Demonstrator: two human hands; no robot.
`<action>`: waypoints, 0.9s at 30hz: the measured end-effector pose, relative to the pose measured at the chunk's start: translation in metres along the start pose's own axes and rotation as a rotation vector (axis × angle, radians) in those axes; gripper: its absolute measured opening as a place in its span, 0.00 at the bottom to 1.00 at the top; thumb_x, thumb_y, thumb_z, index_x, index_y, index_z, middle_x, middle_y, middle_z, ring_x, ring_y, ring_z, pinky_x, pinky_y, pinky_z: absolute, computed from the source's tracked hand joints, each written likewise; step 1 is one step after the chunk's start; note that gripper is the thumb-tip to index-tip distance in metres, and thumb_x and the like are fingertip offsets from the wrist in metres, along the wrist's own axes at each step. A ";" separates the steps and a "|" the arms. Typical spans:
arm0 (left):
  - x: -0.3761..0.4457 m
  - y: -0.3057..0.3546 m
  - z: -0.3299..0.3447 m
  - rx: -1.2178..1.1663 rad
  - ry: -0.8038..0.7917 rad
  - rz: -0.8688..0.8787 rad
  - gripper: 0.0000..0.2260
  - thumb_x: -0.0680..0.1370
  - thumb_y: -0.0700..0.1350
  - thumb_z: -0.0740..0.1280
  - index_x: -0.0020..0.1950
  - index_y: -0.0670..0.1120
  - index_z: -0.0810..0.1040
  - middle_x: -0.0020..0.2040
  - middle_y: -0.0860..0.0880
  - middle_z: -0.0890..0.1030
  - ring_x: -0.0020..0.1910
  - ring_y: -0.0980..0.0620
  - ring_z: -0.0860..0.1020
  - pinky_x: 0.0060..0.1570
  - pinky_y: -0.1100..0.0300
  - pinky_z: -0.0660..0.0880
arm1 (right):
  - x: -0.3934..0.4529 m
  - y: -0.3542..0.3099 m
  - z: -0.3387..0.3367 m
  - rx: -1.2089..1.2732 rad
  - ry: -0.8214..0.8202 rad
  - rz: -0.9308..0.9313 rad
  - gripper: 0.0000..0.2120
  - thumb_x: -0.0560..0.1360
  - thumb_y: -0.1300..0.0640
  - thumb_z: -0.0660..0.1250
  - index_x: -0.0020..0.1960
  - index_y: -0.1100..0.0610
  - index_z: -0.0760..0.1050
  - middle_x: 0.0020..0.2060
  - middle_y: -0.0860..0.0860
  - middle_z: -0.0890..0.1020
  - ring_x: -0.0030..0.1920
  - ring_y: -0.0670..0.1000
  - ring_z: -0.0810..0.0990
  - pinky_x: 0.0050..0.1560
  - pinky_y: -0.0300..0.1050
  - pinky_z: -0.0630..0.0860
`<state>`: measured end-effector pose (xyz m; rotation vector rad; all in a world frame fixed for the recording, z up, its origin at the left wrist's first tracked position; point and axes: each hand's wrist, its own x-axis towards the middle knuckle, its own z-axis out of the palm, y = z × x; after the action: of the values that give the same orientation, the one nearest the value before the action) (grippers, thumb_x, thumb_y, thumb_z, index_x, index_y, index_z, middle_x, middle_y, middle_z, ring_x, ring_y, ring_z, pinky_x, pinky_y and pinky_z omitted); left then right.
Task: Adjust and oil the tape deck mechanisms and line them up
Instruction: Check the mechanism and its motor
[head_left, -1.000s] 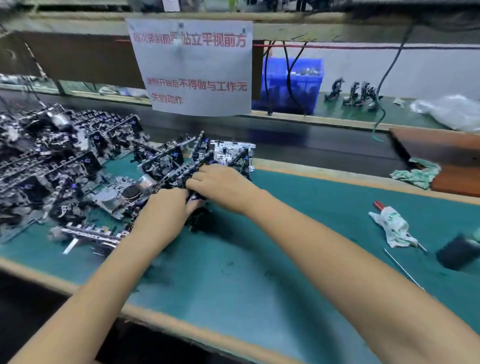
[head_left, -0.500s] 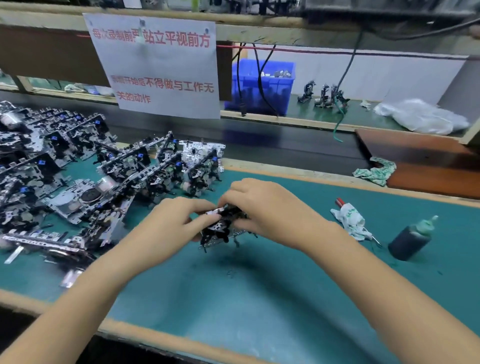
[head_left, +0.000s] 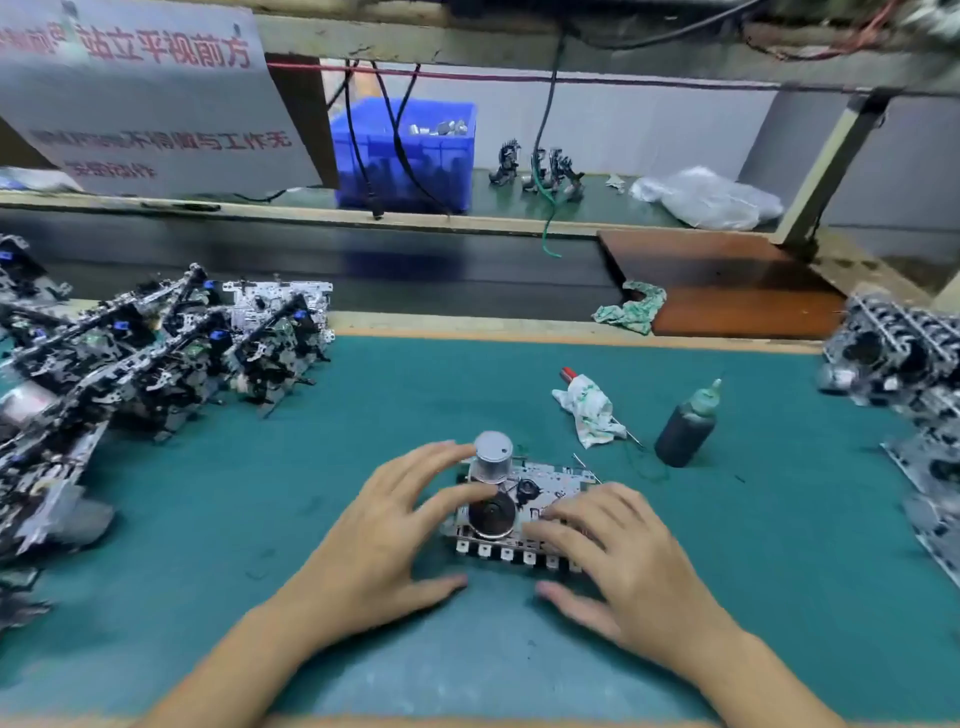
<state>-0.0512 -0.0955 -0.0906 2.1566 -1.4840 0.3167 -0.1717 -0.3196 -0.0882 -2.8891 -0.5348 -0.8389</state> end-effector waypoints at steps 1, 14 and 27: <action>0.002 -0.001 -0.002 -0.113 -0.088 -0.095 0.39 0.64 0.60 0.75 0.72 0.60 0.63 0.76 0.57 0.57 0.74 0.60 0.56 0.71 0.69 0.52 | -0.003 0.003 -0.001 0.054 0.038 0.088 0.17 0.72 0.46 0.66 0.53 0.56 0.81 0.47 0.51 0.81 0.49 0.50 0.75 0.56 0.46 0.69; 0.021 0.000 0.015 -0.433 -0.154 -0.350 0.44 0.56 0.59 0.81 0.65 0.63 0.60 0.64 0.67 0.65 0.64 0.68 0.64 0.64 0.71 0.61 | -0.004 0.013 -0.002 0.417 0.010 0.585 0.16 0.72 0.37 0.56 0.55 0.43 0.70 0.53 0.35 0.72 0.57 0.39 0.69 0.58 0.41 0.65; 0.022 0.013 0.017 -0.279 -0.127 -0.336 0.40 0.56 0.70 0.73 0.63 0.65 0.60 0.61 0.68 0.66 0.60 0.67 0.66 0.61 0.70 0.60 | -0.009 0.017 -0.003 0.458 0.033 0.629 0.16 0.73 0.36 0.54 0.56 0.40 0.68 0.54 0.34 0.71 0.58 0.38 0.68 0.59 0.42 0.65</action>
<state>-0.0564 -0.1253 -0.0916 2.1763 -1.1229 -0.1396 -0.1743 -0.3390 -0.0897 -2.3811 0.1758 -0.5644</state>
